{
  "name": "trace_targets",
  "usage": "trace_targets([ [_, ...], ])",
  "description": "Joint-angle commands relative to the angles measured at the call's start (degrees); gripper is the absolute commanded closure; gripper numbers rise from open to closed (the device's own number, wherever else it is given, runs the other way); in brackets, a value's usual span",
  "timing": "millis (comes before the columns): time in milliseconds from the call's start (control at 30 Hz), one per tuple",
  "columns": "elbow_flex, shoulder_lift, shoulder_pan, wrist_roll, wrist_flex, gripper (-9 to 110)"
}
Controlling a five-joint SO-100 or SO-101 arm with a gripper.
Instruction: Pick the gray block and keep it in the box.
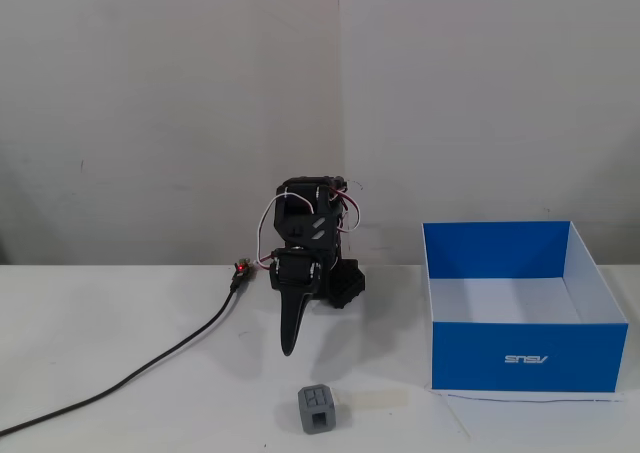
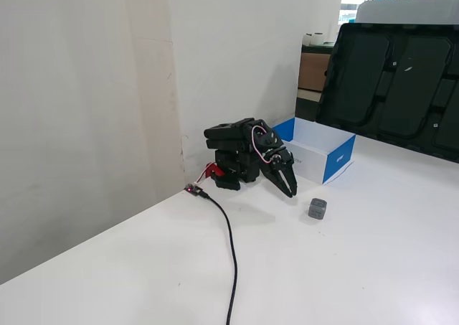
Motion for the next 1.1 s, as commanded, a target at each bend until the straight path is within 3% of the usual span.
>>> trace_targets([
  [0, 0.44, 6.86, 0.35, 0.53, 0.44, 101],
  [1067, 0.18, 6.86, -0.7, 0.26, 0.62, 101],
])
